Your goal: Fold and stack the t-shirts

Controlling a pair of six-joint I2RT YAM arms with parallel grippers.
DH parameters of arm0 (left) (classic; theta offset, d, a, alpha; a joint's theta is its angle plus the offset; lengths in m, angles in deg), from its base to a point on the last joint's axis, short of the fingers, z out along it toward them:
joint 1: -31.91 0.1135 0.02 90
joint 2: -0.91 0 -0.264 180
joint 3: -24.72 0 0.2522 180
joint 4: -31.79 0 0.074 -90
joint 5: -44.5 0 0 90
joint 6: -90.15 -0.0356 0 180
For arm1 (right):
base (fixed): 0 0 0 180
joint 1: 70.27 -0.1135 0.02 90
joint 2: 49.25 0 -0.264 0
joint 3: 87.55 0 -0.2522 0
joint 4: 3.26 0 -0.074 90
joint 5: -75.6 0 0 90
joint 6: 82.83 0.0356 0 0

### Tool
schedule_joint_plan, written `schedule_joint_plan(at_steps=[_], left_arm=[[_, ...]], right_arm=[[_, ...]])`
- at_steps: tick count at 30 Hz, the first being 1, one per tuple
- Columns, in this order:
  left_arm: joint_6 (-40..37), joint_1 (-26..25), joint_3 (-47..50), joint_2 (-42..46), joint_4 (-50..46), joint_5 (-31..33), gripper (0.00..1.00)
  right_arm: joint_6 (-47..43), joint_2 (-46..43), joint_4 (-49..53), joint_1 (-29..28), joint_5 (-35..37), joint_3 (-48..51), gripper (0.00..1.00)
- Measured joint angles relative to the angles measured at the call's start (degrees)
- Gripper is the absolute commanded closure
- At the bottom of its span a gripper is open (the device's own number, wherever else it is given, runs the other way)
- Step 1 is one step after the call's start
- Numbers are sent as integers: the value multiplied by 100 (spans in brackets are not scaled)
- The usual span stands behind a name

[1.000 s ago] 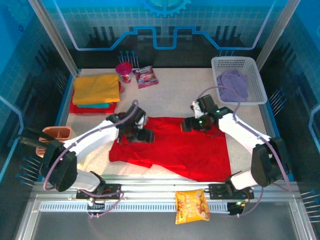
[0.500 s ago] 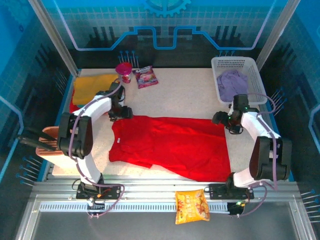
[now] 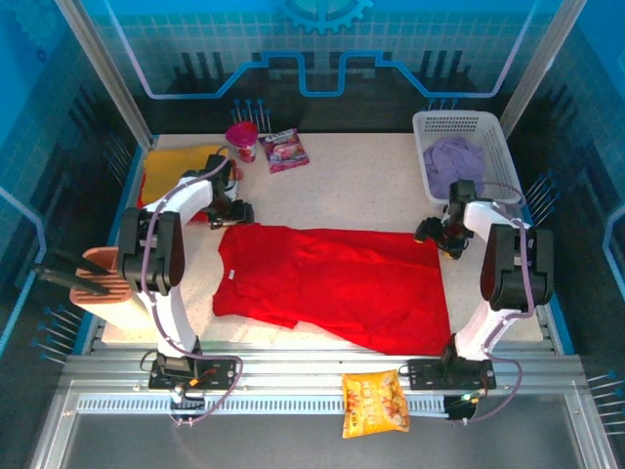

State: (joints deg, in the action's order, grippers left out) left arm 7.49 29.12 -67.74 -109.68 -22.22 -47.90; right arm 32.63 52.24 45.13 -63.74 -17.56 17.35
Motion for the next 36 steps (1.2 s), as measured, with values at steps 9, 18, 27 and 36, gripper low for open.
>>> schedule_joint_plan(at_steps=[9, 18, 27, 36], left_arm=[[42, -7, -260, -411, -20, -197, 44], [151, -7, -435, -640, -35, 2, 92], [173, -13, -518, -636, -39, 131, 100], [175, -44, -24, 632, 39, 476, 100]], right_arm=[[-107, 203, 356, -83, 525, -216, 62], [-282, 234, -42, -160, 393, -240, 100], [-302, 184, -350, -175, 271, -195, 100], [-295, -1202, -822, -398, 273, 490, 100]])
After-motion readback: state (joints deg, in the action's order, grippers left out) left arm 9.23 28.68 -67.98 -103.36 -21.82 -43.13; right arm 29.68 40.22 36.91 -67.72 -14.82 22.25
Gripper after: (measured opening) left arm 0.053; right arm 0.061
